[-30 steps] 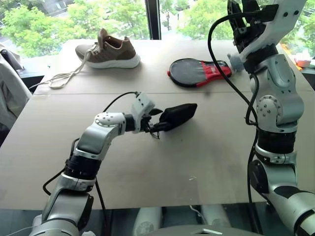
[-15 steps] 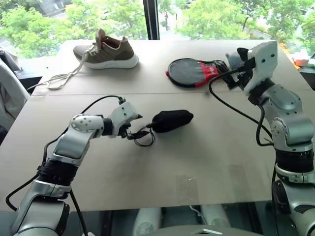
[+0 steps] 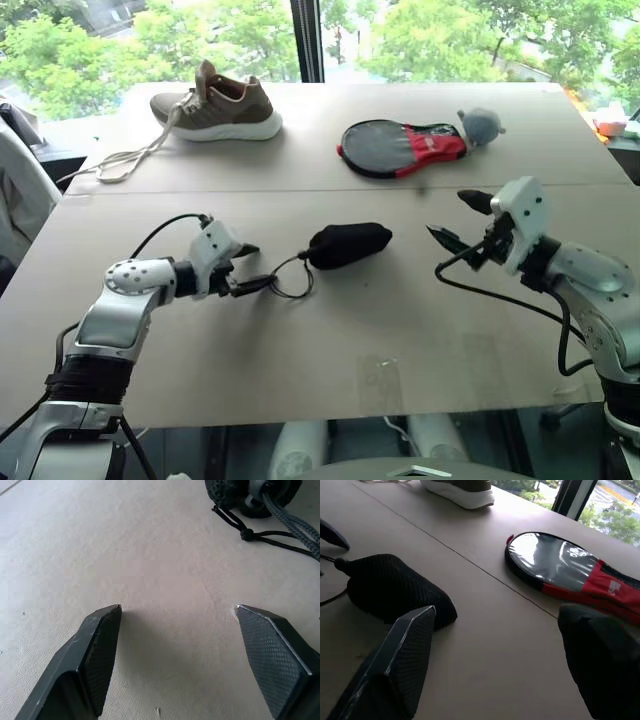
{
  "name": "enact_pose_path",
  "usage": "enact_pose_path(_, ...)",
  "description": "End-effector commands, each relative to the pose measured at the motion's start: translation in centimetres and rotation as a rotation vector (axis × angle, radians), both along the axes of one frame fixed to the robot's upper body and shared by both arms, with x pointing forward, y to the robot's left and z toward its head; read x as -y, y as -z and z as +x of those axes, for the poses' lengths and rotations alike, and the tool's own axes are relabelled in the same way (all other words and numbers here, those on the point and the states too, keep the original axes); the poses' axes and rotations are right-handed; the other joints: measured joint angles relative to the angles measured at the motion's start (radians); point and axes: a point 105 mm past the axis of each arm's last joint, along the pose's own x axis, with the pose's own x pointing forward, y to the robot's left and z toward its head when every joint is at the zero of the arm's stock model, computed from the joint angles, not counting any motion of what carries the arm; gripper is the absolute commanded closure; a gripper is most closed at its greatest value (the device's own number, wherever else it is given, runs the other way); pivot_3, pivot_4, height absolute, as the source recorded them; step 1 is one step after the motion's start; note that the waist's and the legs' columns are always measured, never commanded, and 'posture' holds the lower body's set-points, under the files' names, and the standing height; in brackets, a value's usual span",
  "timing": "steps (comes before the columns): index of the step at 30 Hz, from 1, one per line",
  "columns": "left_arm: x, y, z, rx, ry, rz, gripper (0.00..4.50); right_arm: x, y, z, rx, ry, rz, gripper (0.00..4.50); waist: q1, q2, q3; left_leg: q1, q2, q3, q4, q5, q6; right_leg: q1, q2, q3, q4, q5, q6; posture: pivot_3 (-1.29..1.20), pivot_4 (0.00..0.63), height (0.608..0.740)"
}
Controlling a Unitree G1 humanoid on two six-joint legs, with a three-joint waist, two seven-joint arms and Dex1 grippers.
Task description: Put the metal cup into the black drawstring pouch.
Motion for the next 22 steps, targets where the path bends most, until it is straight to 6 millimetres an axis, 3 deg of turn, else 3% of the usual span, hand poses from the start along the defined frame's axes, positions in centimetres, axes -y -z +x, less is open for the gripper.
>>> enact_pose_path(1, -1.2, -0.7, -2.1, 0.076, -0.094, -0.123, 0.74, 2.3, 1.6, -2.6, -0.027, -0.016, 0.026, 0.52, 0.001, -0.001, 0.0, 0.0, 0.001, 0.0, 0.0, 0.0, 0.0, 0.0, 0.0, 0.0, -0.001, 0.0, 0.0, 0.0, 0.15, 0.74)
enact_pose_path(6, -0.5, 0.5, -6.2, 0.055, -0.099, -0.152, 0.74, 6.0, 4.6, -4.8, -0.063, 0.0, 0.015, 0.52, 0.002, -0.001, 0.0, 0.005, 0.0, 0.004, 0.001, 0.0, 0.0, 0.005, -0.004, 0.001, -0.002, -0.002, -0.003, 0.0, 0.15, 0.74)
enact_pose_path(10, -0.9, 1.2, -8.7, 0.001, -0.107, -0.124, 0.74, 7.3, 5.5, -6.2, -0.039, -0.053, 0.042, 0.52, 0.003, -0.004, -0.001, 0.016, 0.005, 0.007, 0.0, -0.002, -0.003, 0.014, -0.008, 0.0, -0.003, -0.006, 0.0, 0.0, 0.15, 0.74)
enact_pose_path(15, -1.0, 0.3, -9.3, 0.047, -0.123, -0.122, 0.74, 8.1, 6.2, -6.5, -0.061, -0.095, 0.009, 0.52, 0.01, -0.003, -0.002, 0.018, 0.007, 0.01, 0.0, -0.003, -0.004, 0.013, -0.012, -0.007, -0.002, -0.005, 0.0, 0.0, 0.15, 0.74)
enact_pose_path(22, -0.7, -0.1, -10.0, 0.063, -0.156, -0.13, 0.74, 8.0, 6.7, -6.5, -0.083, -0.12, 0.037, 0.52, 0.023, -0.004, -0.002, 0.015, 0.007, 0.019, -0.001, -0.003, 0.003, 0.009, -0.009, -0.002, -0.003, -0.003, -0.005, 0.0, 0.15, 0.74)
